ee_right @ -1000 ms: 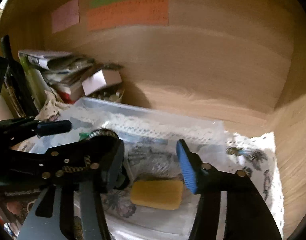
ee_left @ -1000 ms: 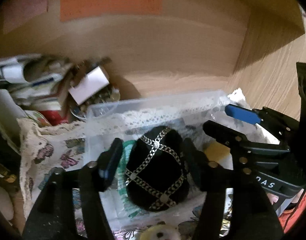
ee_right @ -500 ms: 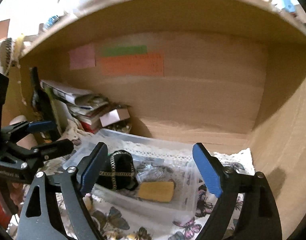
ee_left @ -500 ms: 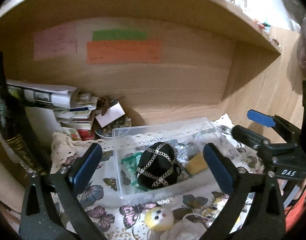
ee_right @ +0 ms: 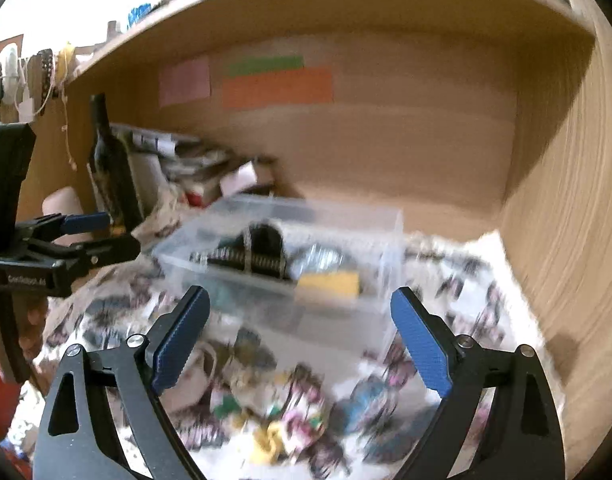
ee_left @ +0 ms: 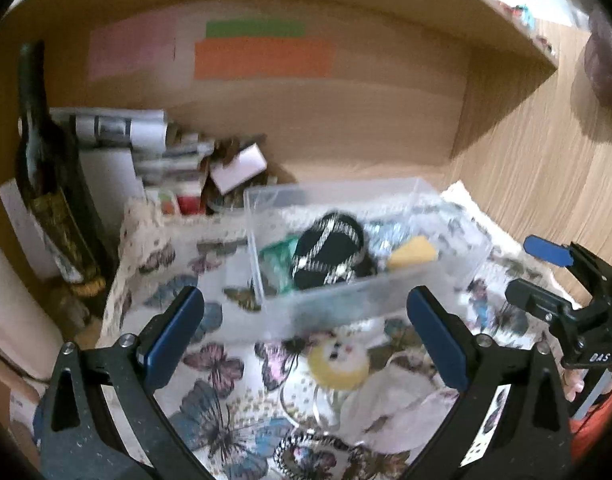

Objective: Organize soft objects
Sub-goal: 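Grasp the yellow ball plush with the left gripper while the right gripper grasps the floral fabric bundle, then carry the plush and floral bundle into the clear box and release both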

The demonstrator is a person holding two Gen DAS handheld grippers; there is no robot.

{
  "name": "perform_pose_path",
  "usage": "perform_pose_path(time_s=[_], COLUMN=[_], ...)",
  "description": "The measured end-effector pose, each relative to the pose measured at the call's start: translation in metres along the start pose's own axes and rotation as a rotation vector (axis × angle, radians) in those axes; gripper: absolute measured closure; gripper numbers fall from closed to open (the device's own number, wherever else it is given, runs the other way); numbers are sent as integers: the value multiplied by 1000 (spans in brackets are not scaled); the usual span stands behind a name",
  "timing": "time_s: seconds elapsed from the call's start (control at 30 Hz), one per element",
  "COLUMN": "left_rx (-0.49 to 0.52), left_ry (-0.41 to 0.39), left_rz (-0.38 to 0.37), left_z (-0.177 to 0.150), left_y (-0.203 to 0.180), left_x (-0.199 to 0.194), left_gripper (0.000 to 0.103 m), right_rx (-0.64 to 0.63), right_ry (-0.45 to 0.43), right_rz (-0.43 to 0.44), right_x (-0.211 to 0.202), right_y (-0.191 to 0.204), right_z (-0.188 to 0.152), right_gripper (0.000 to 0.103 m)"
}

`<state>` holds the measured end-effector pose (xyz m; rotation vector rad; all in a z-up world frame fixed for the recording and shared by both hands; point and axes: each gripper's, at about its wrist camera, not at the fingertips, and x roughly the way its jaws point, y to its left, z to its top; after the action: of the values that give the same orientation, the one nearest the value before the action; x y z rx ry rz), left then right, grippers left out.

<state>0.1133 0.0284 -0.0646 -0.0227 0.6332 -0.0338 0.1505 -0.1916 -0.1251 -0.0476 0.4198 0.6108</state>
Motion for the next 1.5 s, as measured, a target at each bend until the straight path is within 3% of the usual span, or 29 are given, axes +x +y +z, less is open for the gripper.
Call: perform_pose_path(time_s=[0.37,0.53,0.6,0.63,0.73,0.8,0.87,0.93,1.2,1.5], left_rx=[0,34,35,31,37,36,36,47,56,41], left_ry=[177,198,194,192,211,220,217,210,136,-12], left_rz=[-16,-17,-24,-29,-63,-88,-113,-127,-108,-105], left_z=[-39,-42,-40,-39,-38,-39,-39,-40,-35,-5], left_y=[-2,-10,-11,-11,-13,-13,-14,-17,-20,-16], left_x=[42,50,51,51,54,56,56,54,29,-14], left_gripper=[0,0,1,4,24,32,42,57,60,60], right_rx=[38,11,8,1,1,15,37,61,69,73], right_ry=[171,211,240,245,231,227,219,208,98,-52], right_rz=[68,80,84,71,53,57,59,65,30,10], right_x=[25,29,33,34,30,28,27,26,3,-18], right_y=[7,15,16,16,14,10,4,-1,-10,-16], right_z=[-51,-59,-63,-65,-67,-67,-66,-65,-44,-8], right_gripper=[12,15,30,32,44,63,75,80,83,83])
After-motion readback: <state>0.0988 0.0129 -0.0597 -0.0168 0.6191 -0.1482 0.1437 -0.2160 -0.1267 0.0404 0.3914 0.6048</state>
